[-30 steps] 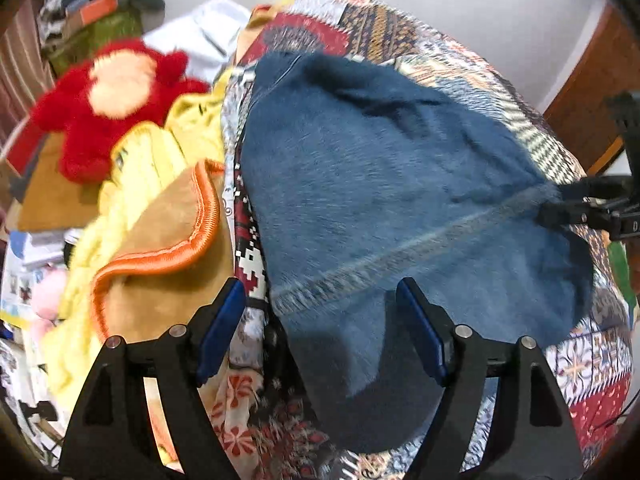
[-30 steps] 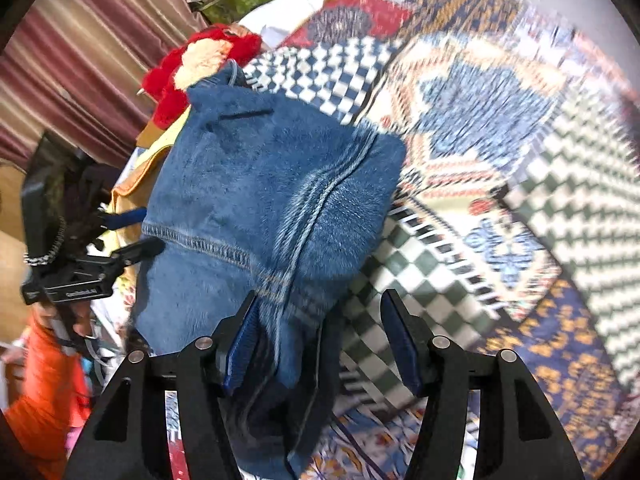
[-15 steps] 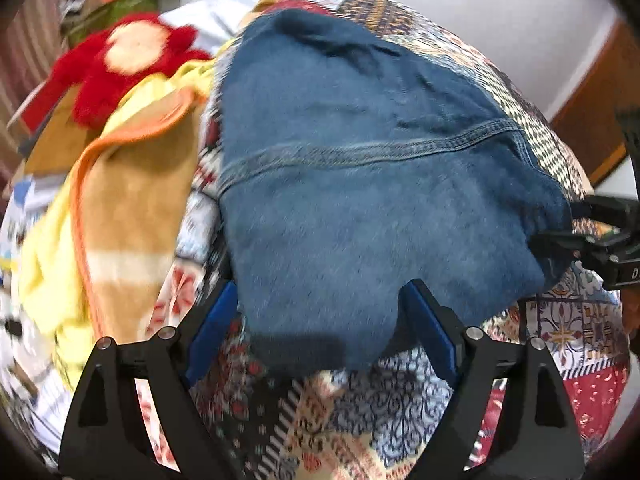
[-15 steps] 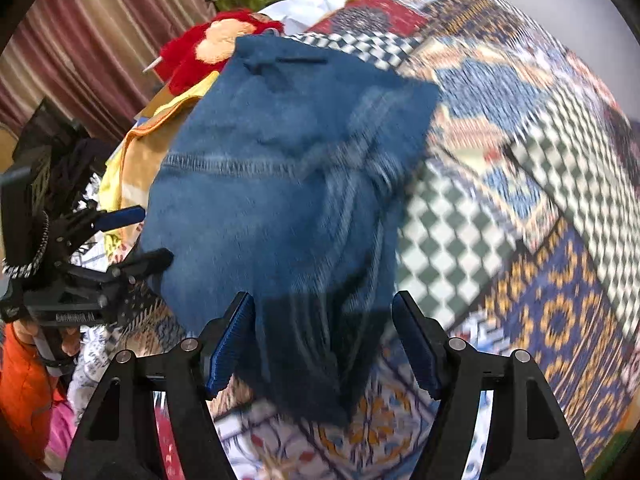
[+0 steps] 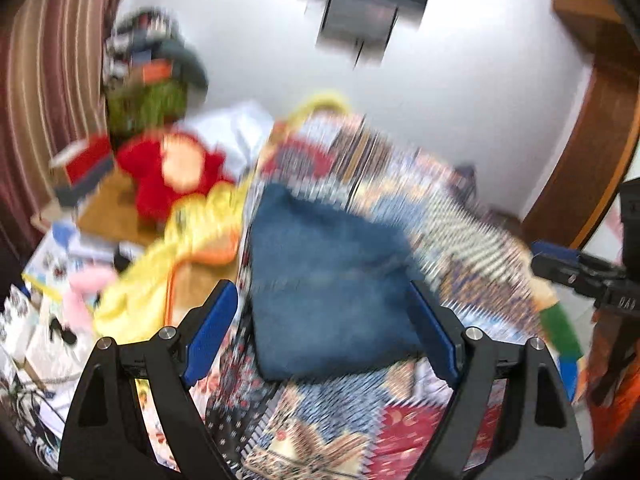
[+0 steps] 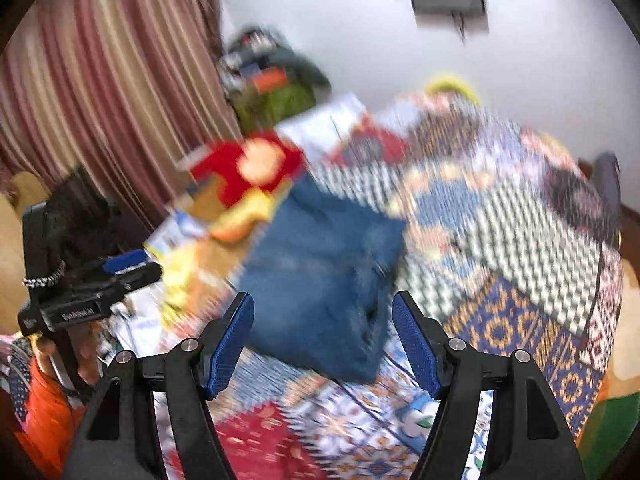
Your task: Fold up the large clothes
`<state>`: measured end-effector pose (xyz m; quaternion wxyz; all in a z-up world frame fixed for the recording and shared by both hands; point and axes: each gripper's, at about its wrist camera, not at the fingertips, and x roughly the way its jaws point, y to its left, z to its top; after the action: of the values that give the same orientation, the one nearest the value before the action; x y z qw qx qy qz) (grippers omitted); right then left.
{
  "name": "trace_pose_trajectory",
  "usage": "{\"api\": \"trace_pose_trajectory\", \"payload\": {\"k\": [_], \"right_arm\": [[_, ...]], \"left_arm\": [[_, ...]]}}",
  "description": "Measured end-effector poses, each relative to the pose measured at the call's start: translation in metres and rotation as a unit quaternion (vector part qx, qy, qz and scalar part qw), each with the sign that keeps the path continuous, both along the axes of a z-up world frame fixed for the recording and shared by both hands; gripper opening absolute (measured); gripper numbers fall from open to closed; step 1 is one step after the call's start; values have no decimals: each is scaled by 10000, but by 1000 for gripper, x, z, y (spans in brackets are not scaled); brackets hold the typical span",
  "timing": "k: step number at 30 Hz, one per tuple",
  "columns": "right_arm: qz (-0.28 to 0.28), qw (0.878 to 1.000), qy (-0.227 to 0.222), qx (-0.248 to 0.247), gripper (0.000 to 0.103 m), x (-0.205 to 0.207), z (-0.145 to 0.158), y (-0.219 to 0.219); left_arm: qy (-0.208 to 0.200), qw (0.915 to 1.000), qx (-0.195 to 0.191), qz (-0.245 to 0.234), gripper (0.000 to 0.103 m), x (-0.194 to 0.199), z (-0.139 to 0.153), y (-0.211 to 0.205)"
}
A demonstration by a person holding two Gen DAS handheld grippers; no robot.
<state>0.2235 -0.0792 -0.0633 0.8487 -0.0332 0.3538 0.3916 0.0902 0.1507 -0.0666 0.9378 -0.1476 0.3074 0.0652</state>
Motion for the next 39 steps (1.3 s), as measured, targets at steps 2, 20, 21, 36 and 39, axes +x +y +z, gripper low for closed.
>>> {"api": "trace_pose_trajectory", "payload": {"k": [2, 20, 21, 36, 39], "right_arm": [[15, 9989, -356, 298, 69, -21, 26, -6], [-806, 9675, -2117, 1126, 76, -156, 93, -39], [-852, 9675, -2123, 1080, 80, -159, 91, -40], [-1093, 9616, -2334, 945, 103, -165, 86, -42], [-1104, 9617, -2332, 924, 103, -163, 85, -41]], "left_arm": [[-462, 9989, 80, 5, 85, -16, 29, -9], [-2282, 9637, 1242, 610, 101, -127, 100, -96], [-2270, 9639, 1239, 633, 102, -129, 99, -98], [-2055, 9711, 1066, 573, 103, -126, 89, -98], [-2040, 9711, 1097, 581, 103, -126, 87, -97]]}}
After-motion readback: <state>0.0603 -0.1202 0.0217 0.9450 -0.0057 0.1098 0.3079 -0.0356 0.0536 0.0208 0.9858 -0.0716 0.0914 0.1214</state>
